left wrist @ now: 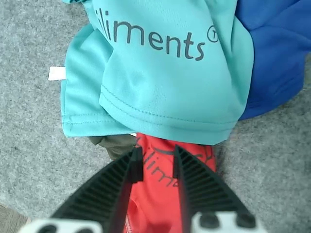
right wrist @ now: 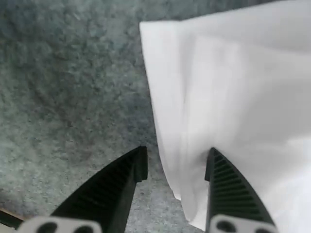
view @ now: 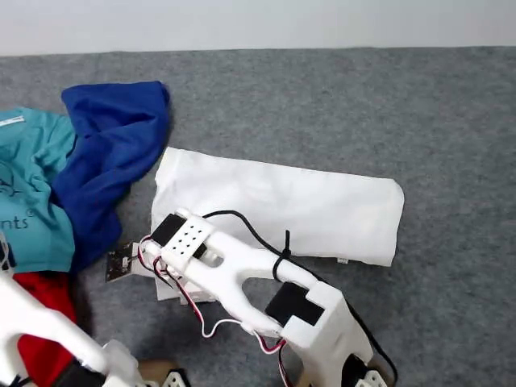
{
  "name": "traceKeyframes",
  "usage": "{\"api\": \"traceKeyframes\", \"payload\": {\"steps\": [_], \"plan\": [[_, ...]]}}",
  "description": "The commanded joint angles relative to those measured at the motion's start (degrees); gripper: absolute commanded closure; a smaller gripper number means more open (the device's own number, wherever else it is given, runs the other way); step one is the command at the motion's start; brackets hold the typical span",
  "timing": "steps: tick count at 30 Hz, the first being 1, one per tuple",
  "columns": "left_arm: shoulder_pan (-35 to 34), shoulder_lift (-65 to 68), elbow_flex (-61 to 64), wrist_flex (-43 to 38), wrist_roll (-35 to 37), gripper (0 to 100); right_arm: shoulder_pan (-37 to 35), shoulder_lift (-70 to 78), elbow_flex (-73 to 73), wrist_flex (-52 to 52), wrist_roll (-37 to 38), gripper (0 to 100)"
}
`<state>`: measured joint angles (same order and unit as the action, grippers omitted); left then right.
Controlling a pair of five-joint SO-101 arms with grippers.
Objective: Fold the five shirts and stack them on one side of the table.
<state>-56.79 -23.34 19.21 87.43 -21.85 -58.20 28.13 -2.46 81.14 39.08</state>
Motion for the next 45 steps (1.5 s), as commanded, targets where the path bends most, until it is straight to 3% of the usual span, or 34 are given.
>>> {"api": "traceKeyframes", "payload": {"steps": [1, 11, 17, 28, 38, 45], "plan": [[0.44, -2.11, -0.22, 0.00, -0.35, 89, -0.84, 2.42, -1.32, -0.48, 0.35, 79.0], [0.44, -2.11, 0.48, -1.76, -0.44, 89, -0.75, 6.29, -3.69, -0.57, 0.35, 80.5], [0.44, -2.11, 1.01, -2.37, -0.53, 89, -0.84, 7.43, -5.45, 0.04, 0.35, 98.8], [0.44, -2.11, 1.01, -2.37, -0.53, 89, 1.89, 6.81, -6.33, 1.01, 0.35, 99.0], [0.44, -2.20, 0.92, -2.37, -0.53, 89, 9.27, 7.34, -24.00, 11.82, 0.44, 99.0], [0.44, -2.20, 0.92, -2.20, -0.53, 89, 12.79, 7.52, -27.08, 11.21, 0.35, 99.0]]}}
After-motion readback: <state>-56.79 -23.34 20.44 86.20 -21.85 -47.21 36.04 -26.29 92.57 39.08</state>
